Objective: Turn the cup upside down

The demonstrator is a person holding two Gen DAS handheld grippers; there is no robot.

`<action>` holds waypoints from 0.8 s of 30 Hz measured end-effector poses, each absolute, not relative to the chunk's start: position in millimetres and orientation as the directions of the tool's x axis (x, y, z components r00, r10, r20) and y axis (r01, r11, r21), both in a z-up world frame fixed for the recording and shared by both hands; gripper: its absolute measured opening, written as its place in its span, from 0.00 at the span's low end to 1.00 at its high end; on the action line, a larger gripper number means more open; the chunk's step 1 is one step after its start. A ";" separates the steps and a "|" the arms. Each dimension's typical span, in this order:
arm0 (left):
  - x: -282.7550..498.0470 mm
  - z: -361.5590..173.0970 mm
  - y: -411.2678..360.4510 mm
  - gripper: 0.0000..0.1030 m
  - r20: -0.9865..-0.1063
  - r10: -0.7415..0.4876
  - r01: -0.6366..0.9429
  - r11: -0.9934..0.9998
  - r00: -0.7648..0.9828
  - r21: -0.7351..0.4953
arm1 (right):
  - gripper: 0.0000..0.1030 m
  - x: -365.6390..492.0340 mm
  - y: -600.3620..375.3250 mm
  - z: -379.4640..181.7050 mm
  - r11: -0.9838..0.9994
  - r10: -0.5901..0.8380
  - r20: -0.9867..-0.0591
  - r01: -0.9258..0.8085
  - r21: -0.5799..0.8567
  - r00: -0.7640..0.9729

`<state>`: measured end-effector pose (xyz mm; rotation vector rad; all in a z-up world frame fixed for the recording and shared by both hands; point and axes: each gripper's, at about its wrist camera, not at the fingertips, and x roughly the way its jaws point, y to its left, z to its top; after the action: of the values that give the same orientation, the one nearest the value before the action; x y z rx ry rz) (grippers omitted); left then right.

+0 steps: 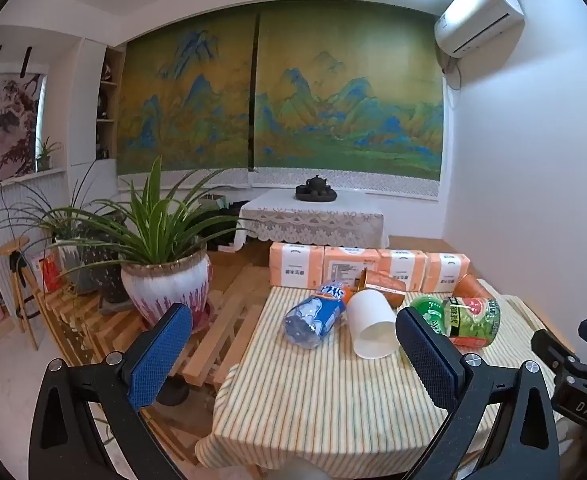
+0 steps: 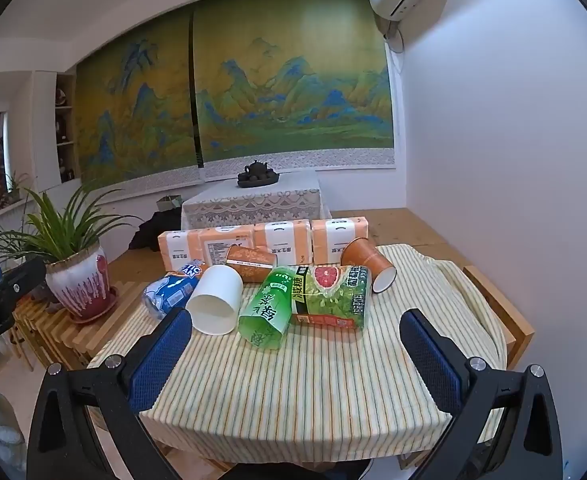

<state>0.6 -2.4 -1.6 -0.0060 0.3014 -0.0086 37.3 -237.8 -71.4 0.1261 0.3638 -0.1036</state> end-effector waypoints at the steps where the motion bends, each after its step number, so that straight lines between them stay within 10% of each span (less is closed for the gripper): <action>1: 2.9 -2.4 2.6 1.00 -0.309 -0.014 0.004 0.999 0.951 -0.033 | 1.00 37.0 -237.3 -71.7 0.987 -0.078 -0.361 0.123 0.104 0.929; 24: 19.9 -18.3 -3.4 1.00 -0.336 -0.045 0.044 0.999 0.941 -0.010 | 1.00 44.0 -235.2 -71.5 0.986 -0.107 -0.347 0.146 0.086 0.932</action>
<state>19.9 -3.4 -18.3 -0.0021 0.3426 -0.0451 44.0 -235.2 -71.5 0.1116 0.3484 -0.1298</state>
